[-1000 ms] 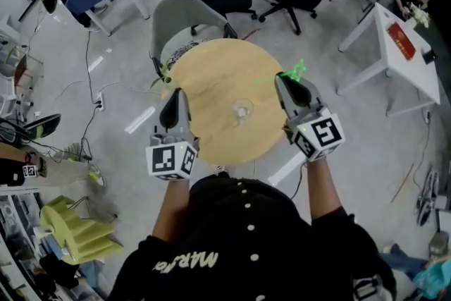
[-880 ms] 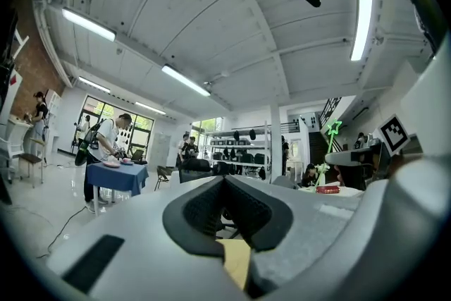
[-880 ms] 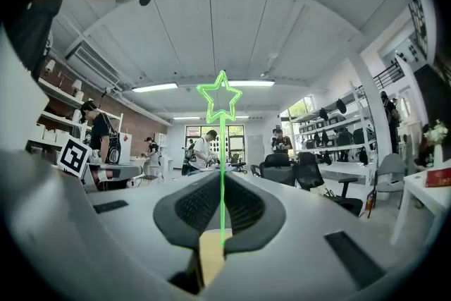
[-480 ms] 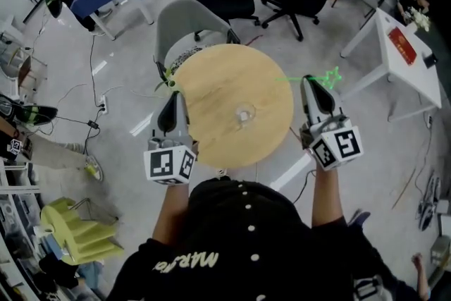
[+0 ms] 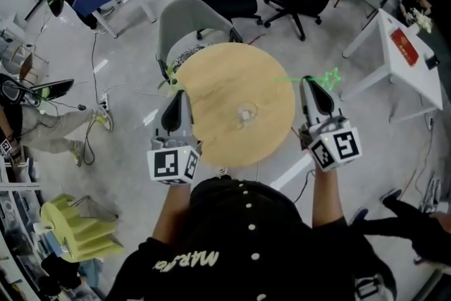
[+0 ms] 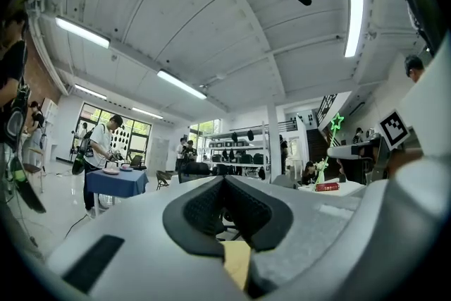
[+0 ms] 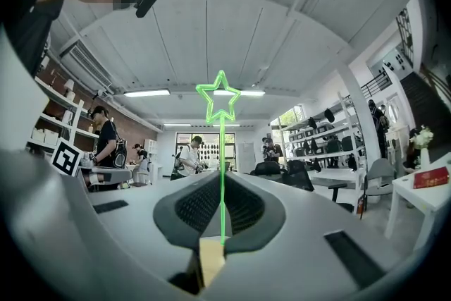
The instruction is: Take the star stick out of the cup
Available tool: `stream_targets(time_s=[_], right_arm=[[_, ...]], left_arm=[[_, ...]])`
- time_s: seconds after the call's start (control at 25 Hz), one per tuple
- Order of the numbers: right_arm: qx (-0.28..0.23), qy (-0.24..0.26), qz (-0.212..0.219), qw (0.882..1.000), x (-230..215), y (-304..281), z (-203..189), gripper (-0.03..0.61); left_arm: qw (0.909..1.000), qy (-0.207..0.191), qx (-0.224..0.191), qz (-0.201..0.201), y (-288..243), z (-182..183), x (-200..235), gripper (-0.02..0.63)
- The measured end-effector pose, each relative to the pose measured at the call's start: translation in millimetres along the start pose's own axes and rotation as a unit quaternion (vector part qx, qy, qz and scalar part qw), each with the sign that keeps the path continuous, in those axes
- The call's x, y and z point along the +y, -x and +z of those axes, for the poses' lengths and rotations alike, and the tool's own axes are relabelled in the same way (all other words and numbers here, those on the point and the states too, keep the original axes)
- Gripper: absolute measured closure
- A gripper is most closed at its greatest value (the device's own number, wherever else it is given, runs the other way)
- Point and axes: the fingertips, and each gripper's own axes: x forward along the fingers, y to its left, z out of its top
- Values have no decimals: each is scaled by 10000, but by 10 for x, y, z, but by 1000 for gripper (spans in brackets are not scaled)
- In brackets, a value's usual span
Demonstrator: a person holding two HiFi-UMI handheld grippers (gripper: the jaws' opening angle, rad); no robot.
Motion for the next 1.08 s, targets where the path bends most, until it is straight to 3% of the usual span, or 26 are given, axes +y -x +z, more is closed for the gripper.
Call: stream_targets(time_s=[1.08], right_arm=[[37, 145, 59, 9999, 148, -82, -46, 561]], left_arm=[[9999, -3, 85, 120, 31, -96, 83, 617]])
